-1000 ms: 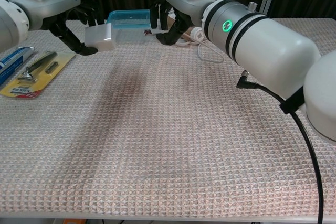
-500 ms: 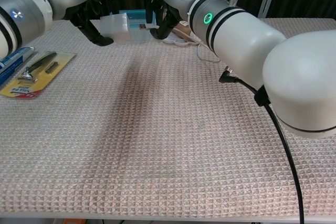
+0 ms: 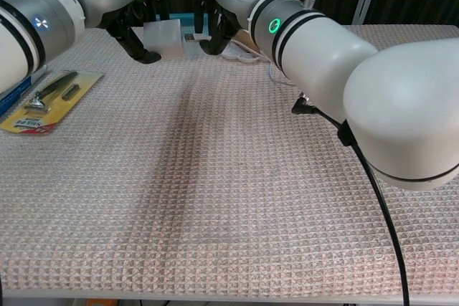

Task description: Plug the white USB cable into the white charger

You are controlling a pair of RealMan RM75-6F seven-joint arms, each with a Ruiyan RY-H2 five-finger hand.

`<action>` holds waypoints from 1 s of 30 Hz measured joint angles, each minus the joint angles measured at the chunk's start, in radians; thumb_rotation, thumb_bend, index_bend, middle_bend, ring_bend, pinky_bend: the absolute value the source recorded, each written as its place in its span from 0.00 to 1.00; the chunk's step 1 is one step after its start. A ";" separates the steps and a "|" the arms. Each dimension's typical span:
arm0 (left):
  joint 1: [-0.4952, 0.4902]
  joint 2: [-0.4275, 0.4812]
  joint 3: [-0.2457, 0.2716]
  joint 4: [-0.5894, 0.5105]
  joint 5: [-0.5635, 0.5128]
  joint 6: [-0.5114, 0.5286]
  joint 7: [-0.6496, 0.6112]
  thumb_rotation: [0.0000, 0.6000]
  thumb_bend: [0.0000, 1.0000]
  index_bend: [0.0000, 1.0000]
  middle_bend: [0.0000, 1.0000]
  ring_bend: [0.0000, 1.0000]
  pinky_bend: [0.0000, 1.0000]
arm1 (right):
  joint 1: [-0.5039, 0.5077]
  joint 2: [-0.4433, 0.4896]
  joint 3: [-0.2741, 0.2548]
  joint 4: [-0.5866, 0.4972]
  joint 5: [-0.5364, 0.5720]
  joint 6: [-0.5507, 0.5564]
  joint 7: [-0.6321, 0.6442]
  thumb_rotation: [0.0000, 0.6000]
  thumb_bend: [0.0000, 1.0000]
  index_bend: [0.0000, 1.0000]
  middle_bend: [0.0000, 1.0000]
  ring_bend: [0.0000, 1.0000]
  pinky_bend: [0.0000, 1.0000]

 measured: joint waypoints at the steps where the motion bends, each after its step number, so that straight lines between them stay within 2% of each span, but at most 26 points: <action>1: -0.001 0.000 0.000 0.000 -0.001 0.000 0.002 1.00 0.25 0.50 0.48 0.26 0.00 | 0.002 -0.001 -0.001 0.002 0.002 0.000 0.000 1.00 0.37 0.60 0.51 0.21 0.00; 20: -0.019 -0.014 0.006 0.009 -0.021 0.007 0.036 1.00 0.25 0.50 0.48 0.26 0.00 | 0.025 -0.016 -0.006 0.022 0.019 0.011 0.015 1.00 0.36 0.60 0.51 0.21 0.00; 30: -0.035 -0.035 -0.008 0.019 -0.046 0.027 0.064 1.00 0.24 0.50 0.49 0.27 0.00 | 0.036 -0.032 -0.009 0.028 0.024 0.026 0.007 1.00 0.36 0.60 0.52 0.22 0.00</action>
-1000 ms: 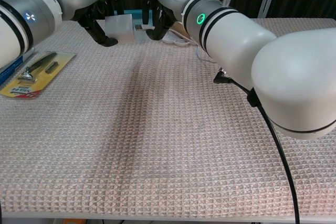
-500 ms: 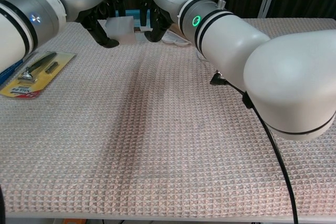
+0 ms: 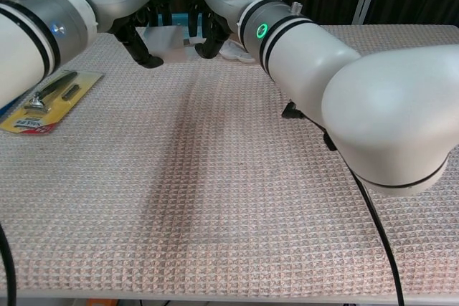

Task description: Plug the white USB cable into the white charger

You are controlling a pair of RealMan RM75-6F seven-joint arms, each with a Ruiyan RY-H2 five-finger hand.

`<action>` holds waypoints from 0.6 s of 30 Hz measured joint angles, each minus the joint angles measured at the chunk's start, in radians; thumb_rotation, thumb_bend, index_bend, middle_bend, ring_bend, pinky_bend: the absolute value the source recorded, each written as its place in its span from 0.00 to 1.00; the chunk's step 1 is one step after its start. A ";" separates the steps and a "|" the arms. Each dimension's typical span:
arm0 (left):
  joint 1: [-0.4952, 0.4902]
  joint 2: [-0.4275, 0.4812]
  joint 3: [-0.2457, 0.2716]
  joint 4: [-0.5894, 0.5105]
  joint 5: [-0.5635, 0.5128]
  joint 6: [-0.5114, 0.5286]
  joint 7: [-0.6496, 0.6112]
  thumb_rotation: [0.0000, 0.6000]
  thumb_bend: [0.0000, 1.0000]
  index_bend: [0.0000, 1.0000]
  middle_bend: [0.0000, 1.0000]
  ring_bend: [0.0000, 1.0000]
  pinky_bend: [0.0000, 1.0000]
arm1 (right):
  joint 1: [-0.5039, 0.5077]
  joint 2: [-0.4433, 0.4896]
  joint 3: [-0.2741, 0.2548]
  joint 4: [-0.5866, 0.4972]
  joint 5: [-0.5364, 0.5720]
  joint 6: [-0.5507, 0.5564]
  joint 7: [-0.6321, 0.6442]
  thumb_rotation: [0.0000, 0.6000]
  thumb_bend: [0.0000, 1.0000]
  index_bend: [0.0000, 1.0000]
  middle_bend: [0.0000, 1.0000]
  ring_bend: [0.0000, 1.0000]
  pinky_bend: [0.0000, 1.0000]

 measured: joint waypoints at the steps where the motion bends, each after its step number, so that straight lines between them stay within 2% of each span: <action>1: -0.001 -0.002 -0.003 0.001 -0.002 0.002 0.000 1.00 0.24 0.50 0.49 0.27 0.00 | 0.000 -0.002 -0.001 0.000 0.001 0.001 0.000 1.00 0.36 0.60 0.52 0.22 0.00; 18: -0.010 -0.009 -0.015 0.020 -0.015 -0.004 -0.013 1.00 0.24 0.51 0.49 0.27 0.00 | 0.000 -0.027 0.002 0.015 0.008 0.010 0.021 1.00 0.36 0.60 0.52 0.22 0.00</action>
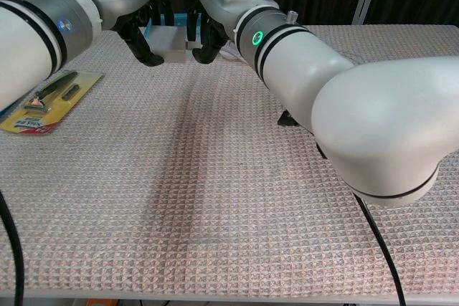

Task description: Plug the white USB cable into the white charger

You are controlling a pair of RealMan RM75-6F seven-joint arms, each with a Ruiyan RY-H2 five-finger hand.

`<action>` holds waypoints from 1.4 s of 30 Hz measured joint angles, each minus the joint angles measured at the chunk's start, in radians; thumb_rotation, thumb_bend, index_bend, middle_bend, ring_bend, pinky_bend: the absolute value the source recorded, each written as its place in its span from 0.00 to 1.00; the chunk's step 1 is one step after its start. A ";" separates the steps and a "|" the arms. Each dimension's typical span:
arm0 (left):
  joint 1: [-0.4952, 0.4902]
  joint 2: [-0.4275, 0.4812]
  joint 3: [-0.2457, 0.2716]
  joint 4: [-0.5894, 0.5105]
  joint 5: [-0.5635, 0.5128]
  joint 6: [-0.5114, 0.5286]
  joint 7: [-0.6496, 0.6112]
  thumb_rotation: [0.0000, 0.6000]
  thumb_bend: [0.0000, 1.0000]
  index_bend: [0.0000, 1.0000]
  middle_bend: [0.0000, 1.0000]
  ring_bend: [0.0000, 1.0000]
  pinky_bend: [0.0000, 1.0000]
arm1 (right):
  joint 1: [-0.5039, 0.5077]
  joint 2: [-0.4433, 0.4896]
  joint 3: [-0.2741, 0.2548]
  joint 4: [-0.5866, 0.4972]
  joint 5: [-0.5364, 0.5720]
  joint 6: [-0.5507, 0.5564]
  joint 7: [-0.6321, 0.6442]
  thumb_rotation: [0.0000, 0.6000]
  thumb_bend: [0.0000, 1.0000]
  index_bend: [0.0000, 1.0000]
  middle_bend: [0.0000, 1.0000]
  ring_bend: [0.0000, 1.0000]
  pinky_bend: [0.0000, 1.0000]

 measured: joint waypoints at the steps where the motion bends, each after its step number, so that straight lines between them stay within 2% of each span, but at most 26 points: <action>1: 0.000 0.000 -0.001 0.001 -0.001 -0.001 -0.001 1.00 0.24 0.51 0.49 0.27 0.00 | -0.001 0.000 0.000 0.000 0.001 0.000 0.000 1.00 0.36 0.60 0.52 0.22 0.00; 8: -0.003 -0.003 0.001 0.006 -0.009 -0.008 -0.002 1.00 0.24 0.51 0.49 0.27 0.00 | -0.005 -0.001 -0.003 -0.004 0.004 -0.002 0.005 1.00 0.35 0.58 0.51 0.22 0.00; 12: -0.003 -0.001 0.000 0.008 -0.013 -0.012 -0.009 1.00 0.24 0.51 0.49 0.27 0.00 | -0.012 0.007 -0.007 -0.009 -0.002 -0.001 0.008 1.00 0.29 0.43 0.50 0.22 0.00; 16: -0.001 0.006 0.002 0.004 -0.011 -0.013 -0.013 1.00 0.24 0.51 0.49 0.27 0.00 | -0.018 0.016 -0.010 -0.015 -0.008 0.002 0.010 1.00 0.25 0.39 0.49 0.21 0.00; 23: 0.003 0.016 0.007 0.000 -0.011 -0.015 -0.017 1.00 0.24 0.51 0.49 0.27 0.00 | -0.031 0.030 -0.015 -0.027 -0.008 0.005 0.014 1.00 0.25 0.39 0.48 0.21 0.00; 30: 0.005 0.022 0.008 -0.001 -0.012 -0.013 -0.021 1.00 0.24 0.51 0.49 0.27 0.00 | -0.038 0.031 -0.016 -0.025 -0.007 0.007 0.021 1.00 0.33 0.52 0.49 0.21 0.00; 42: -0.003 0.015 0.010 0.005 -0.014 -0.017 -0.017 1.00 0.24 0.51 0.49 0.27 0.00 | -0.026 0.010 -0.010 -0.003 -0.009 0.000 0.023 1.00 0.35 0.55 0.49 0.22 0.00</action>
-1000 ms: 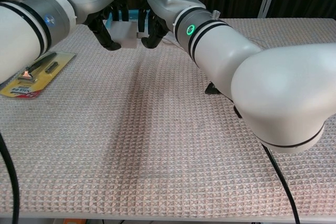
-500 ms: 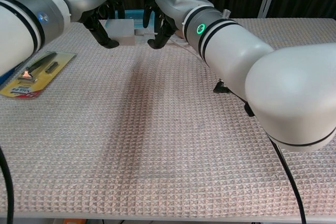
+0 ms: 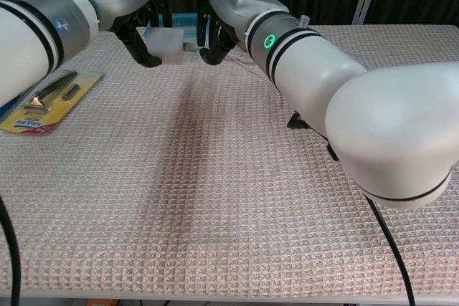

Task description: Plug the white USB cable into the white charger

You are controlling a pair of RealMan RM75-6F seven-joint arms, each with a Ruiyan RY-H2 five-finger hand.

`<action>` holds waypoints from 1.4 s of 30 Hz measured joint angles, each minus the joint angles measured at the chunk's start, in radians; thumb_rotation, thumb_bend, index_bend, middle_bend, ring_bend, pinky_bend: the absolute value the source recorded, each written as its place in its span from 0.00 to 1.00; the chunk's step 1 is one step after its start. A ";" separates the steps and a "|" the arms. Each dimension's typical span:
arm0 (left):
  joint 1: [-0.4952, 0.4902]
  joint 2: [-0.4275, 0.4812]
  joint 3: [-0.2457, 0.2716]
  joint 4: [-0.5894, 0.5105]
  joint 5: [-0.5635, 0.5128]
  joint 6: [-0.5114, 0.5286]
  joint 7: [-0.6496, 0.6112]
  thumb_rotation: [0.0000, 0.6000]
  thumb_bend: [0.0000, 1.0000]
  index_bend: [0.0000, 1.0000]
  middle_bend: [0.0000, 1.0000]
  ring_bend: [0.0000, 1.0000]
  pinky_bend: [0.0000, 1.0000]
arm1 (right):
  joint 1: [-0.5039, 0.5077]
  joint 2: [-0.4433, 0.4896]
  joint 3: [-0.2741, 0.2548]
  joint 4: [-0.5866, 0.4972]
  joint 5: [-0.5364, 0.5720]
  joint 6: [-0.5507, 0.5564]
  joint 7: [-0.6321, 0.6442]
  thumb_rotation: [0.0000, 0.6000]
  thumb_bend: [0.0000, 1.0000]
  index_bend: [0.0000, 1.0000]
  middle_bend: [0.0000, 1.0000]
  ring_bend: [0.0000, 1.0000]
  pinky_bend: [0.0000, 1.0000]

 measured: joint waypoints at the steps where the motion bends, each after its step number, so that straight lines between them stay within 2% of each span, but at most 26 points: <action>1: 0.000 -0.001 0.000 0.001 -0.001 -0.001 0.000 1.00 0.24 0.51 0.49 0.27 0.00 | 0.001 -0.002 0.000 0.002 -0.001 0.000 0.000 1.00 0.35 0.55 0.49 0.22 0.00; 14: 0.002 0.003 0.004 -0.002 -0.002 -0.003 -0.009 1.00 0.24 0.51 0.49 0.27 0.00 | 0.001 -0.009 -0.002 0.011 -0.010 -0.002 0.005 1.00 0.34 0.53 0.49 0.21 0.00; 18: 0.013 0.015 0.013 -0.007 0.010 -0.004 -0.024 1.00 0.24 0.51 0.48 0.27 0.00 | -0.021 0.016 -0.015 -0.017 -0.017 0.003 0.008 1.00 0.25 0.30 0.43 0.19 0.00; 20: 0.019 0.024 0.021 -0.010 0.016 -0.006 -0.031 1.00 0.24 0.51 0.48 0.27 0.00 | -0.035 0.034 -0.023 -0.038 -0.021 0.007 0.011 1.00 0.19 0.22 0.39 0.17 0.00; 24: 0.031 0.037 0.038 -0.010 0.022 -0.018 -0.043 1.00 0.24 0.51 0.48 0.27 0.01 | -0.075 0.089 -0.045 -0.100 -0.036 0.019 0.021 1.00 0.16 0.15 0.34 0.15 0.00; 32: 0.058 0.065 0.070 0.012 -0.012 -0.115 -0.099 1.00 0.24 0.47 0.45 0.26 0.00 | -0.170 0.249 -0.107 -0.231 -0.096 0.052 0.043 1.00 0.16 0.14 0.29 0.12 0.00; 39: 0.067 0.084 0.101 0.065 -0.076 -0.245 -0.150 1.00 0.20 0.25 0.28 0.10 0.00 | -0.283 0.422 -0.170 -0.333 -0.177 0.099 0.097 1.00 0.17 0.13 0.26 0.11 0.00; 42: 0.075 0.097 0.107 0.074 -0.062 -0.259 -0.189 1.00 0.18 0.22 0.25 0.07 0.00 | -0.327 0.480 -0.197 -0.356 -0.205 0.109 0.137 1.00 0.16 0.10 0.23 0.08 0.00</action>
